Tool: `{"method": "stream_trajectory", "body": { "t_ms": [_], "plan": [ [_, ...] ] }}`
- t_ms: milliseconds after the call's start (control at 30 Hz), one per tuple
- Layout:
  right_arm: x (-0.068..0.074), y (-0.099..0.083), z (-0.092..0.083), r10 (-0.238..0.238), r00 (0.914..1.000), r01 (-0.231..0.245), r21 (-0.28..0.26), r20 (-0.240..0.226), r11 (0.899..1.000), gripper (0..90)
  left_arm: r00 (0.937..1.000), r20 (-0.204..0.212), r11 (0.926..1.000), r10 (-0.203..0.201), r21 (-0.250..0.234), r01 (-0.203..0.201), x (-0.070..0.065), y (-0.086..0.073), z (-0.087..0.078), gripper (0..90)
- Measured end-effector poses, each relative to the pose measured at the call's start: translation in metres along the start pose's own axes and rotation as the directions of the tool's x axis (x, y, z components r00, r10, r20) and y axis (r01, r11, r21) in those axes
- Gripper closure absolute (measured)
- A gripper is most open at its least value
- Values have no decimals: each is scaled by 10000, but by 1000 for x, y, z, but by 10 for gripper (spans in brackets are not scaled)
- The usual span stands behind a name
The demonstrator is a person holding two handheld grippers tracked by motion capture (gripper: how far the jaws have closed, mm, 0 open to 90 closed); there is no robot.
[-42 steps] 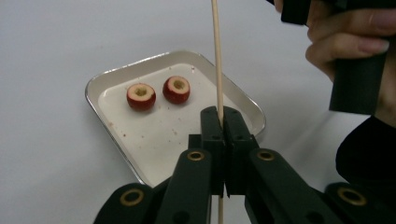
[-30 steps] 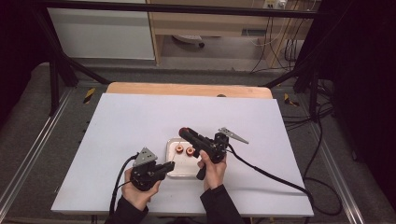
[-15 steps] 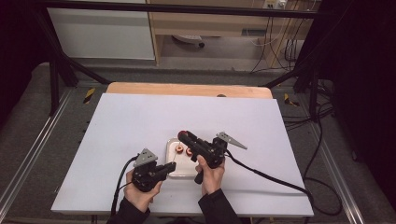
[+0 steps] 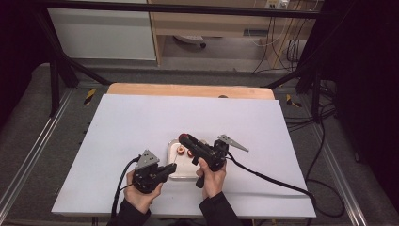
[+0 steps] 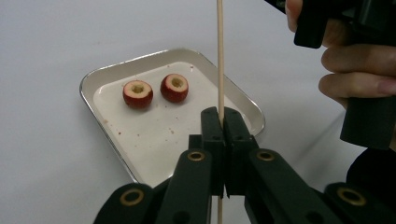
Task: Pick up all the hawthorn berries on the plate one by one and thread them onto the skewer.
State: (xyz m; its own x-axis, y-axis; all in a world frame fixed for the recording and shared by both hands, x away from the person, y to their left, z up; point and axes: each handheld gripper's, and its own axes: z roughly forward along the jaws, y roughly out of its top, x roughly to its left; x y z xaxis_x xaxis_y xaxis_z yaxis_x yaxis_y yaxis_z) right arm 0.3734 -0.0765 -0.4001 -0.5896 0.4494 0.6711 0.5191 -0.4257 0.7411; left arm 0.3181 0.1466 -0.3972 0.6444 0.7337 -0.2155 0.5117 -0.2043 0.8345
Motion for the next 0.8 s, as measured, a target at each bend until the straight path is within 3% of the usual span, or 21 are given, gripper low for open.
{"method": "stream_trajectory", "body": {
  "t_ms": [267, 467, 600, 733, 800],
  "plan": [
    [1, -3, -2, -175, 9998, 175, -48, 33, 9998, 624, 9995, 69, 9995, -313, 23, 313, 3, -1, 1, 888],
    [-1, -1, -1, -58, 10000, 58, 270, 8, 9996, 626, 9992, -70, 9989, 382, 259, -380, 0, 0, 2, 890],
    [-2, 1, -1, 48, 10000, -48, 547, 0, 9985, 626, 9993, -11, 9983, 386, 444, -385, 3, 0, 2, 889],
    [-2, 3, -2, -164, 9999, 165, 898, -25, 9958, 628, 9987, 81, 9969, 509, 599, -513, 1, 1, 3, 890],
    [-1, 4, -4, -193, 9998, 197, 914, -48, 9956, 628, 9993, 136, 9979, 342, 549, -349, 2, 1, 2, 889]
  ]
}}
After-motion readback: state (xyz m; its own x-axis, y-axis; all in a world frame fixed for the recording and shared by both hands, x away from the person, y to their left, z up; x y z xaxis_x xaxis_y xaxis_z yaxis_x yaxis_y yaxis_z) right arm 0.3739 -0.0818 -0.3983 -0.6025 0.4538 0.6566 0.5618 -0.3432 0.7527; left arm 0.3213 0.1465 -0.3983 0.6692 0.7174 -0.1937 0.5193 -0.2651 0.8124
